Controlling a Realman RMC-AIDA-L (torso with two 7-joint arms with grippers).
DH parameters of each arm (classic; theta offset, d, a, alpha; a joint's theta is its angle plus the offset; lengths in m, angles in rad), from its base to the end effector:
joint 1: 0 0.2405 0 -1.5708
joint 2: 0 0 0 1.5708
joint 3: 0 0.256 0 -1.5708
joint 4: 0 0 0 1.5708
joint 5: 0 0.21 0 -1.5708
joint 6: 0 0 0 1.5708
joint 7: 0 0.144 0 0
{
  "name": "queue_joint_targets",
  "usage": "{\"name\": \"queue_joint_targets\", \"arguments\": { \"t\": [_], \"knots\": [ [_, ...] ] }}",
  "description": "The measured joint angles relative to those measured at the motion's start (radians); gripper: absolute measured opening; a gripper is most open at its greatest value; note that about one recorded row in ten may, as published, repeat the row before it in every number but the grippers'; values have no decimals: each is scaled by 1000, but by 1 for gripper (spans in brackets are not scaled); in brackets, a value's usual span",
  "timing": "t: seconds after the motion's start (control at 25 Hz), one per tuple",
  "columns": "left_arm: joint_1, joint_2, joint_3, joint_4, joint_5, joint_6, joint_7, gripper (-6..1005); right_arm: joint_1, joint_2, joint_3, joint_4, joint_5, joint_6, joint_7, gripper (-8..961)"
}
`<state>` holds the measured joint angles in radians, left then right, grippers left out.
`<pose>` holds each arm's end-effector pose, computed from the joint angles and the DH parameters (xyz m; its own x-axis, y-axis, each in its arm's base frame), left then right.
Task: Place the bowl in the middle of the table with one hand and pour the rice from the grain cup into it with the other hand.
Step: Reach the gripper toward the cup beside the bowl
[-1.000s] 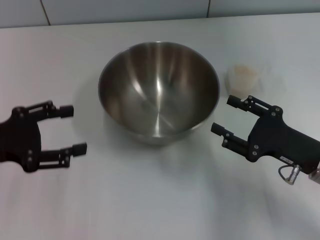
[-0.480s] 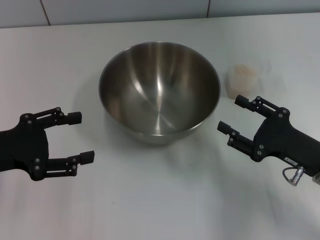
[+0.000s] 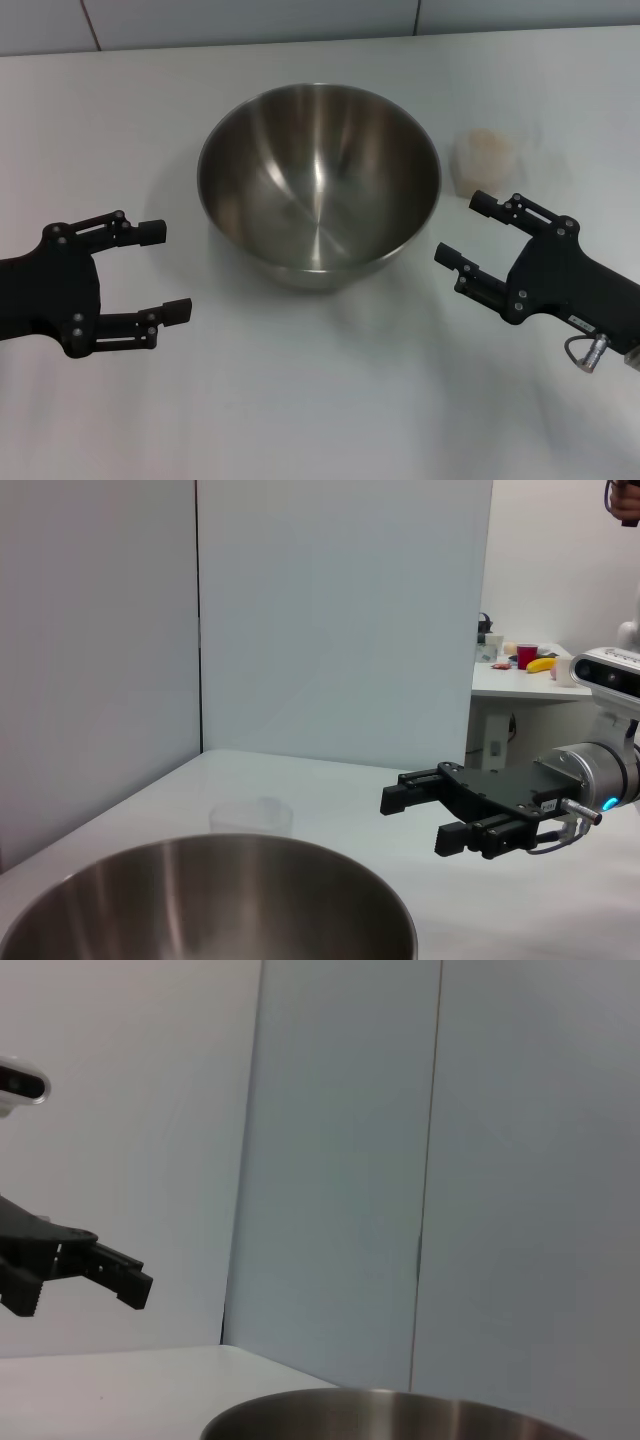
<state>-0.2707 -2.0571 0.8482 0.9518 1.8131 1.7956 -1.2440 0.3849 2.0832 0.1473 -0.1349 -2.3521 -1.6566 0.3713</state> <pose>-0.2714 0.2664 0.0427 0.8576 0.0949 0.5054 0.2180 -0.9572 -0.1902 0.3079 0.2451 -0.0381 0.7439 0.1187 -0.6576 -0.3576 -0.7607 -0.5417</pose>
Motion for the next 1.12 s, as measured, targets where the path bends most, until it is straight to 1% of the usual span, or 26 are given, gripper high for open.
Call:
{"name": "queue_joint_targets", "arguments": {
  "t": [0.16, 0.52, 0.64, 0.68, 0.76, 0.8, 1.04, 1.12],
  "knots": [
    [-4, 0, -1, 0, 0, -2, 0, 859, -1, 0, 0, 0, 16, 0, 0, 668],
    [-8, 0, -4, 1, 0, -8, 0, 859, -26, 2, 20, 14, 65, 15, 0, 668],
    [-9, 0, -15, 1, -1, -10, 1, 859, -38, 2, 46, 40, 106, 53, 0, 668],
    [-10, 0, -19, 1, -1, -10, 2, 859, -44, 2, 63, 59, 144, 85, 0, 668],
    [-10, 0, -21, 1, -1, -10, 2, 859, -47, 2, 67, 68, 162, 102, 0, 669],
    [-12, 0, -26, 1, -1, -10, 2, 859, -50, 2, 74, 84, 193, 136, 0, 669],
    [-14, 0, -29, 1, -2, -10, -1, 859, -52, 1, 116, 112, 254, 208, 0, 669],
    [-15, 0, -29, 0, -2, -10, -1, 859, -52, 2, 133, 121, 268, 252, 0, 669]
  ]
}}
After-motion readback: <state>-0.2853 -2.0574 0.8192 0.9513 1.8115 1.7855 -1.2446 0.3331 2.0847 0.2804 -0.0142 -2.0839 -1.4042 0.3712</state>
